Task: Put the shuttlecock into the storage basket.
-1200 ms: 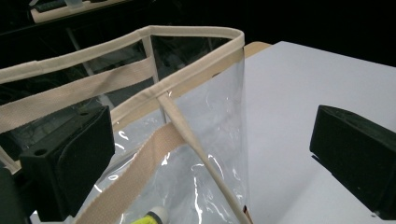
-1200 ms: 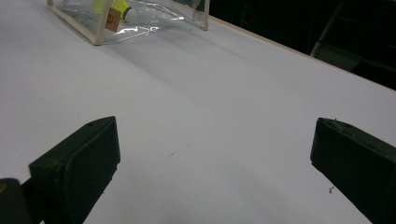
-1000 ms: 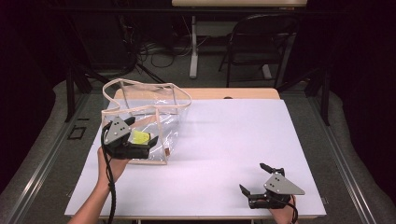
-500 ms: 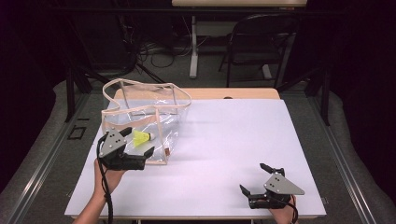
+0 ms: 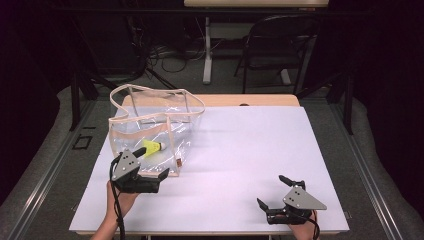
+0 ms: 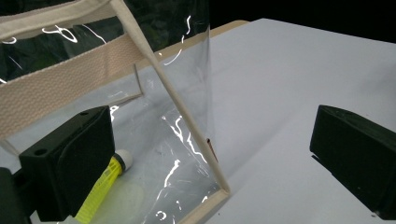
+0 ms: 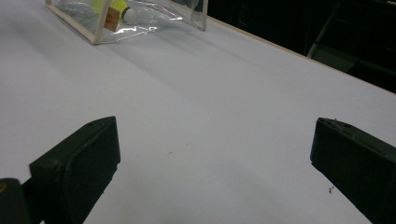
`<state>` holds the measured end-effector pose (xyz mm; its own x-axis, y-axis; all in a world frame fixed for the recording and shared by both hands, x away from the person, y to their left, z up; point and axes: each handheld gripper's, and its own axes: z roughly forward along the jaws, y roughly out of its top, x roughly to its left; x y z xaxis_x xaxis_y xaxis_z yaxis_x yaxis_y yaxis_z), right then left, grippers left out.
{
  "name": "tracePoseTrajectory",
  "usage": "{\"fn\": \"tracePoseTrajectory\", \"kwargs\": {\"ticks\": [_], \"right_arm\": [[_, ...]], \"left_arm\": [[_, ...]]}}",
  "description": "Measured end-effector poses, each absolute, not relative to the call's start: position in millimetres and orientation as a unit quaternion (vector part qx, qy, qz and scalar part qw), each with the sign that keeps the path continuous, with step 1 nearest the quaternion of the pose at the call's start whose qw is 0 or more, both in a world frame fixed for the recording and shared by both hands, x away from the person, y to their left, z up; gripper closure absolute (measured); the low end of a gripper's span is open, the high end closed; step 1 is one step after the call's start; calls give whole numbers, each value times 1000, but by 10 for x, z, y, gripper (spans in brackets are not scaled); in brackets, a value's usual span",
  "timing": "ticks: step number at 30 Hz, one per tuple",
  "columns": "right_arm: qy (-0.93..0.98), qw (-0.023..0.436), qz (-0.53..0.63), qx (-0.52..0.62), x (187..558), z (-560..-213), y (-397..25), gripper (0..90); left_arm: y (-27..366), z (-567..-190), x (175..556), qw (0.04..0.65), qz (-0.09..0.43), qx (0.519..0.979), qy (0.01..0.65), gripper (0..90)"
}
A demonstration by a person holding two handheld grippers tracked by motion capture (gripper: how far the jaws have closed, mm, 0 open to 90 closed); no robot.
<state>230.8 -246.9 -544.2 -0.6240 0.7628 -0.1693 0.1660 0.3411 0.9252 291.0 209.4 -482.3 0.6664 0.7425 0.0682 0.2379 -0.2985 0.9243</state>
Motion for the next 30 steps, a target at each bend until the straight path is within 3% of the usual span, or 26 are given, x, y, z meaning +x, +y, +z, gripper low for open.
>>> {"fn": "tracePoseTrajectory", "kwargs": {"ticks": [30], "right_arm": [[759, 309, 486, 305, 2304, -5438, -2469, 10]], "left_arm": [[2158, -5079, 2704, 503, 254, 762, 320, 0]]}}
